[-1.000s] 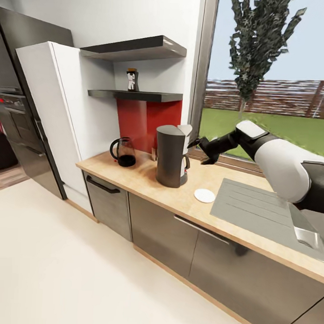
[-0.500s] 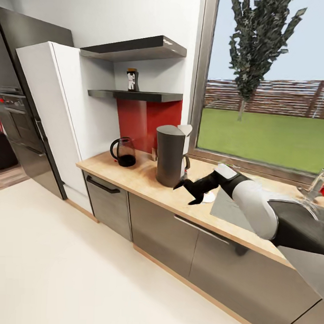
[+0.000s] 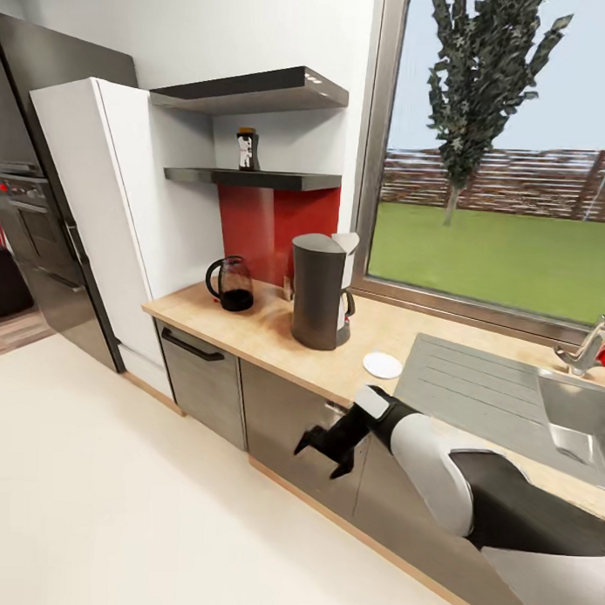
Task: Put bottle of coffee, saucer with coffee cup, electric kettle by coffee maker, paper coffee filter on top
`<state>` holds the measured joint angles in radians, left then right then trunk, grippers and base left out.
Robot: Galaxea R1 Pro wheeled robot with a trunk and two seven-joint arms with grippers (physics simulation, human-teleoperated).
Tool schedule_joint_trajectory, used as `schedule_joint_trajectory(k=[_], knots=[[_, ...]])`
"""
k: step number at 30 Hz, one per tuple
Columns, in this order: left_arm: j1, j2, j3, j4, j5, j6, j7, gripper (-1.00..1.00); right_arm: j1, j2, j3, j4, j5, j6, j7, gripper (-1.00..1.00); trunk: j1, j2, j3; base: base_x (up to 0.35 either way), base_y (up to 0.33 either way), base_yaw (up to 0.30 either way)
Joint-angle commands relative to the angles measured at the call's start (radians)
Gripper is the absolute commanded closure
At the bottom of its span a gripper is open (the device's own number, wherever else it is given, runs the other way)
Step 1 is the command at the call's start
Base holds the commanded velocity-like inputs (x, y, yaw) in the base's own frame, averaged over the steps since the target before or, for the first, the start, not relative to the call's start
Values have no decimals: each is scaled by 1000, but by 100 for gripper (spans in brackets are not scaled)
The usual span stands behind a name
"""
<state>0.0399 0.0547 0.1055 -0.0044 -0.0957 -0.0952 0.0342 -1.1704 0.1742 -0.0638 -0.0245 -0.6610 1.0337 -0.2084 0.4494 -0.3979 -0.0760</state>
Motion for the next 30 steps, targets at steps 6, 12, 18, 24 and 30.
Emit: schedule_joint_trajectory(k=[6,12,18,24,30], knots=[[0,-2,8,0,-10,-3,3,-100,119,0,-8,-2,62,1,-9,-100,1,-2,-2,0,0,0],[0,-2,8,0,-10,-3,3,-100,263,0,-8,-4,234,-42,-9,-100,1,-2,-2,0,0,0],[0,-6,8,-1,-10,-4,3,-100,531,0,-9,0,688,-662,122,-100,1,-2,-2,0,0,0],[0,-13,12,-3,-7,-6,4,-100,701,0,-8,0,851,-929,193,-100,1,-2,-2,0,0,0],[0,-15,12,-52,-6,-5,4,-100,706,-19,-7,0,888,-937,194,-100,1,-2,-2,0,0,0]])
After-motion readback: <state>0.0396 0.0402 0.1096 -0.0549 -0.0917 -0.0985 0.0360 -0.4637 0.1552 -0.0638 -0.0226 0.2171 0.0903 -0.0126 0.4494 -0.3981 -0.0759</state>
